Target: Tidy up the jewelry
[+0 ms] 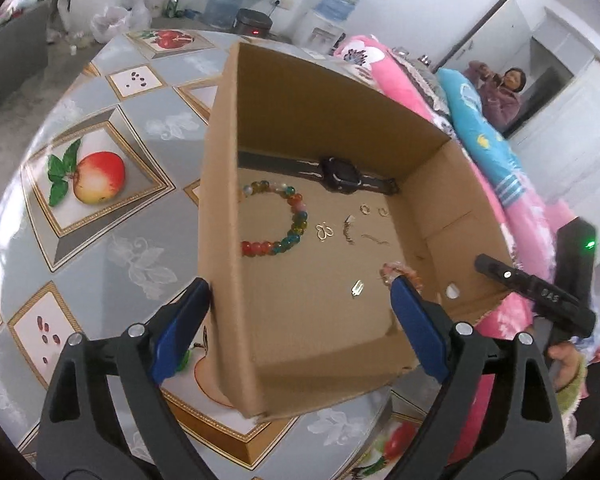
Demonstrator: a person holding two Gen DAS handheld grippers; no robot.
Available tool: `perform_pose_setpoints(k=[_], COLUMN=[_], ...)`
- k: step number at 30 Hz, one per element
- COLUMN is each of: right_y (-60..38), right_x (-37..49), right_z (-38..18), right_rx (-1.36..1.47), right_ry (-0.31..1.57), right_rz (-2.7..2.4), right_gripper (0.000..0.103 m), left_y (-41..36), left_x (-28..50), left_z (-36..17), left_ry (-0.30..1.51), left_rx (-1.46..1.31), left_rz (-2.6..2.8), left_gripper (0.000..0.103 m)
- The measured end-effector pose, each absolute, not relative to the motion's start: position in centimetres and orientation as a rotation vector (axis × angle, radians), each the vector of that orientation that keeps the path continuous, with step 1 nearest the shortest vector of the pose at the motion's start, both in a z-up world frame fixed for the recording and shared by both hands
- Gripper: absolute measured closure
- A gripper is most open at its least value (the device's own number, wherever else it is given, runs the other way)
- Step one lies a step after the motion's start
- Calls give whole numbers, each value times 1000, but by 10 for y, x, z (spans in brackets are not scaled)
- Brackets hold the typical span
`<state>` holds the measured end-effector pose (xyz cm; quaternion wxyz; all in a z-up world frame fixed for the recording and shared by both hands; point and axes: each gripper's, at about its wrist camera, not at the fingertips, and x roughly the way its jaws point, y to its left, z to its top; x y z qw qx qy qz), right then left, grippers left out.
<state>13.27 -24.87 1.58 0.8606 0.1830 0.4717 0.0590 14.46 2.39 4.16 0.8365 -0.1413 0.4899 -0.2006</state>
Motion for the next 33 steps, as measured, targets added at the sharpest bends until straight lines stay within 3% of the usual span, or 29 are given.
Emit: perform_pose_setpoints(k=[13, 33], right_y=[-240, -239], right_x=[111, 34], right_z=[29, 8], right_rx=[405, 392], right_ry=[979, 953], right_rz=[122, 115], right_gripper=[40, 40], left_y=[37, 35], left_x=[132, 27], left_z=[55, 40], left_ry=[1003, 977], left_rx=[-286, -232], left_rz=[-410, -439], left_gripper=[15, 15])
